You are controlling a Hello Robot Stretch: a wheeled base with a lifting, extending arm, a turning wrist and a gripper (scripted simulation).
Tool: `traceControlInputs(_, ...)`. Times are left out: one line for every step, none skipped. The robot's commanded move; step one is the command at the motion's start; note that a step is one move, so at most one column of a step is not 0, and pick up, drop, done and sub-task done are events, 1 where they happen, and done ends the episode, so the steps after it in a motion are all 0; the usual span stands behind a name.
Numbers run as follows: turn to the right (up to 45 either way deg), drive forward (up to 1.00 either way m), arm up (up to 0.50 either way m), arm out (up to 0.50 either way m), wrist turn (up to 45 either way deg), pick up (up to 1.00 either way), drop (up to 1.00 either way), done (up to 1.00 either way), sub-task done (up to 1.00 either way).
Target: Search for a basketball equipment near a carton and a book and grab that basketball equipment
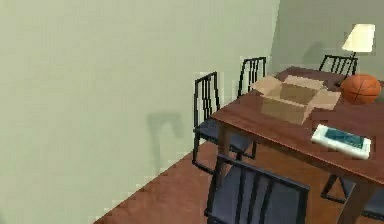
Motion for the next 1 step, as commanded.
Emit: traceControlInputs(45.0,0.00,0.00,0.00,0.0,0.00,0.00,0.00,0.00)
